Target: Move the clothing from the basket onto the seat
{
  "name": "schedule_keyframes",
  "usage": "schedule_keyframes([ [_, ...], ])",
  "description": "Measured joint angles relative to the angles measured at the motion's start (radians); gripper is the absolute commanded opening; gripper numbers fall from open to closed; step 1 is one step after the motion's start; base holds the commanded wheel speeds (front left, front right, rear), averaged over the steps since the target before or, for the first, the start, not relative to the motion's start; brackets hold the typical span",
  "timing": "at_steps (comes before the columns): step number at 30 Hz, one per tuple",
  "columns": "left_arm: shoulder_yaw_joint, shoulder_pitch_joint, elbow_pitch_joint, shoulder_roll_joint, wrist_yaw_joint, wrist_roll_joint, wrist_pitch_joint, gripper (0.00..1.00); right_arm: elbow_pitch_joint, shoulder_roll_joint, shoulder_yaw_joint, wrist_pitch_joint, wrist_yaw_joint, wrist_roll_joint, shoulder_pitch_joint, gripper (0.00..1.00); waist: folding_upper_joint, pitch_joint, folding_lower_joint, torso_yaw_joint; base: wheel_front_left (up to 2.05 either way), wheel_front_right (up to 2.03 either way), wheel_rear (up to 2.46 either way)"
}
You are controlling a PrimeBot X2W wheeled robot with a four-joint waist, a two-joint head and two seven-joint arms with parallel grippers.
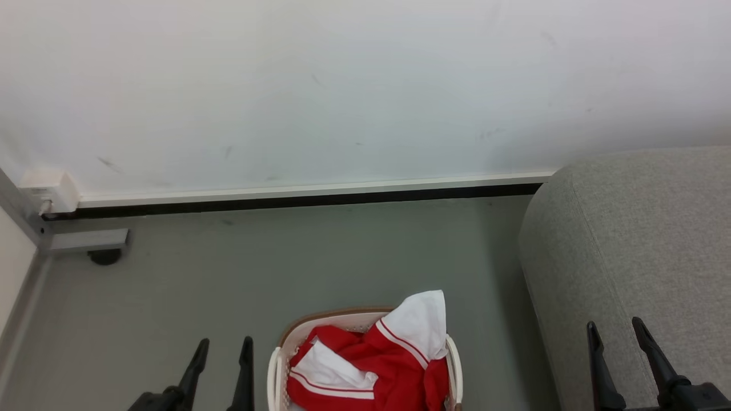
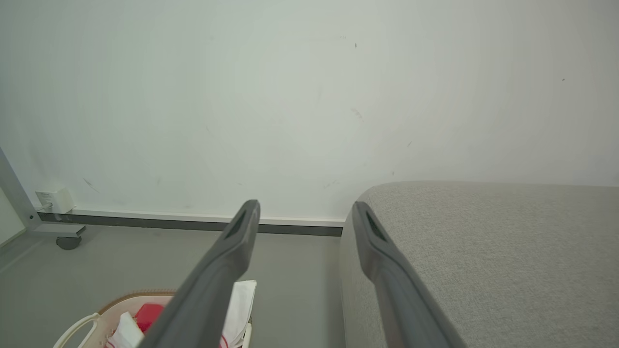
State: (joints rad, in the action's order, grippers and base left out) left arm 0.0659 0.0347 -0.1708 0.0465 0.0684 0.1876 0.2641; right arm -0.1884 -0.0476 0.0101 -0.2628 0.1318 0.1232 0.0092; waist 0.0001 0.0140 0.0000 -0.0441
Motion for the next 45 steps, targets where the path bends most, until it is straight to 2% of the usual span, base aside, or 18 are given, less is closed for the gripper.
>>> schedule_keyframes([
  [9,0.007,-0.084,-0.025,0.005,0.035,-0.062,0.0,1.0,0.053,0.0,-0.038,-0.002,0.0,0.038,-0.06,1.0,0.0,0.086,0.0,-0.057,0.0,0.0,0.0],
  [17,0.101,-0.281,-0.185,0.069,0.054,-0.144,0.0,1.0,0.094,-0.001,-0.052,-0.002,0.0,0.072,-0.134,1.0,0.0,0.219,0.0001,-0.105,0.0,0.0,0.0],
  [22,0.21,-0.478,-0.336,0.113,0.059,-0.199,-0.012,1.0,0.116,-0.001,-0.053,-0.002,0.0,0.112,-0.199,1.0,0.0,0.333,0.0002,-0.136,0.0,0.0,0.0],
  [27,0.345,-0.642,-0.457,0.158,0.063,-0.242,-0.095,1.0,0.146,-0.002,-0.052,-0.002,0.0,0.138,-0.265,1.0,0.0,0.453,0.0003,-0.168,0.0,0.0,0.0],
  [35,0.583,-0.873,-0.67,0.218,0.063,-0.228,-0.294,1.0,0.19,-0.002,-0.073,-0.002,0.0,0.178,-0.329,1.0,0.0,0.651,0.0004,-0.222,0.0,0.0,0.0],
  [41,0.696,-0.942,-0.768,0.24,0.063,-0.188,-0.379,1.0,0.214,-0.002,-0.086,-0.002,0.0,0.186,-0.355,1.0,0.0,0.736,0.0003,-0.247,0.0,0.0,0.0],
  [45,0.736,-1.006,-0.82,0.27,0.063,-0.167,-0.416,1.0,0.23,-0.002,-0.093,-0.002,0.0,0.185,-0.374,1.0,0.0,0.79,0.0002,-0.263,0.0,0.0,0.0],
])
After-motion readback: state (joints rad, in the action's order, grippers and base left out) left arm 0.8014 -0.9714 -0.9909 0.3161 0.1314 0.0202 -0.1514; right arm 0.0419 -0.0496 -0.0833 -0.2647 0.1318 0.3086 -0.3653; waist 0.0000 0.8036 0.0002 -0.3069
